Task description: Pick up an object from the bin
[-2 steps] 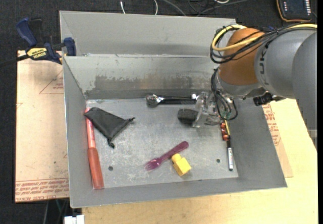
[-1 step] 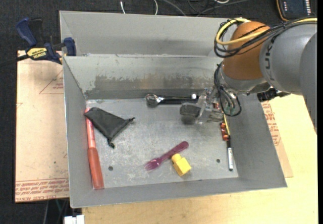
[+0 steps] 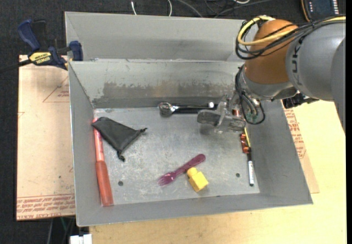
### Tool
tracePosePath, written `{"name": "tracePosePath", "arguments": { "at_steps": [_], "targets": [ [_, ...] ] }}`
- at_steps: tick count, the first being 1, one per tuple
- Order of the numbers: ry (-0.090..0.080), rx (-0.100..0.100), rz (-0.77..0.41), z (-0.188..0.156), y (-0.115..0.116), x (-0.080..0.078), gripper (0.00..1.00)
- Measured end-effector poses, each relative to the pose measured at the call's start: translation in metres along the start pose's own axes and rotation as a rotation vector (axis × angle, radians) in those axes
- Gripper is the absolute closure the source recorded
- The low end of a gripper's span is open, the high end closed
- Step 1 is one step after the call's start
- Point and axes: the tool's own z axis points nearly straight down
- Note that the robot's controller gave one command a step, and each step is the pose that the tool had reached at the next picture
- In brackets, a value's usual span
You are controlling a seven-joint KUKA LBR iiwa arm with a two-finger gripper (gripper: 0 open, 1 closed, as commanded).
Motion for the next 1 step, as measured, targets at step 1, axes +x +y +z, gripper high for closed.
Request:
{"name": "tracePosePath", "arguments": {
  "at_steps": [1],
  "targets": [
    [0.0,0.0,0.0,-0.0221,0.0002,0.0,1.0]
  ]
}}
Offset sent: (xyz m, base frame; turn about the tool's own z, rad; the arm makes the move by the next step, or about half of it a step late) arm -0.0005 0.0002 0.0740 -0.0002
